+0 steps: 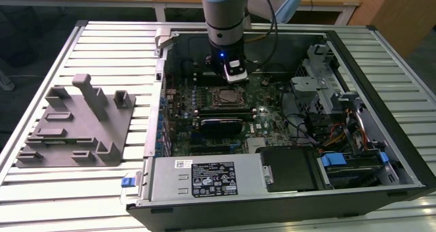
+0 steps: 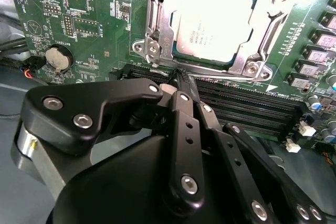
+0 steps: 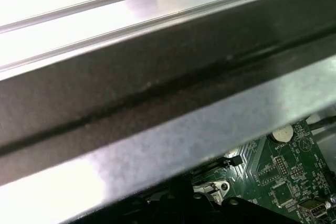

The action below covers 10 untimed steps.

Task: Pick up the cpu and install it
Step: 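Install the first cpu locking lever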

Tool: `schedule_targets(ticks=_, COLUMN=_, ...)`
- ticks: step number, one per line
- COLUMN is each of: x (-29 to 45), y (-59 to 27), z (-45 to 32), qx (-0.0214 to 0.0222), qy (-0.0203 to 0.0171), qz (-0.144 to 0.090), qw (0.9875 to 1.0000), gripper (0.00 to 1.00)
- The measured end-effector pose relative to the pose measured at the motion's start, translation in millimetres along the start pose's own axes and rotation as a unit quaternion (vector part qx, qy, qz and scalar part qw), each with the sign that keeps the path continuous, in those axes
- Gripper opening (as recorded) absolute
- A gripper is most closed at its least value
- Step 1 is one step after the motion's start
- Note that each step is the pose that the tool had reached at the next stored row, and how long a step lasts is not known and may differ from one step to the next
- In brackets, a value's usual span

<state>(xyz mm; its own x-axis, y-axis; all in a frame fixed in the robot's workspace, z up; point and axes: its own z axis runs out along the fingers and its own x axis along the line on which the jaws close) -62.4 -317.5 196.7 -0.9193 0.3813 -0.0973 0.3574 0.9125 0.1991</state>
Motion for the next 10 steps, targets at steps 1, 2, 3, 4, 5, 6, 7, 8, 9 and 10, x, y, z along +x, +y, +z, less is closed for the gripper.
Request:
schedule_targets(ticks=1, x=0.0, y=0.0, z=0.0, qx=0.0, qy=0.0, qz=0.0, qw=1.0, gripper=0.11)
schedule_targets(ticks=2, x=0.0, y=0.0, z=0.1, qx=0.0, qy=0.0, qz=0.0, qw=1.0, gripper=0.11)
schedule_targets(ticks=3, x=0.0, y=-0.1, z=0.1, qx=-0.0001, qy=0.0, qz=0.0, qw=1.0, gripper=0.11)
schedule_targets(ticks=4, x=0.0, y=-0.1, z=0.2, qx=-0.0002, qy=0.0002, qz=-0.002, qw=1.0, gripper=0.11)
schedule_targets(ticks=5, x=0.0, y=-0.1, z=0.3, qx=-0.0004, qy=0.0005, qz=-0.003, qw=1.0, gripper=0.11)
schedule_targets(ticks=6, x=-0.1, y=-0.2, z=0.5, qx=-0.0007, qy=0.0008, qz=-0.005, qw=1.0, gripper=0.11)
schedule_targets(ticks=7, x=-0.1, y=-0.4, z=0.6, qx=-0.0009, qy=0.0012, qz=-0.008, qw=1.0, gripper=0.11)
schedule_targets(ticks=8, x=-0.2, y=-0.7, z=0.6, qx=-0.0011, qy=0.0017, qz=-0.01, qw=0.9999, gripper=0.11)
schedule_targets(ticks=9, x=-0.3, y=-1.0, z=0.7, qx=-0.0014, qy=0.0022, qz=-0.012, qw=0.9999, gripper=0.11)
schedule_targets(ticks=10, x=-0.4, y=-1.3, z=0.8, qx=-0.0016, qy=0.0027, qz=-0.015, qw=0.9999, gripper=0.11)
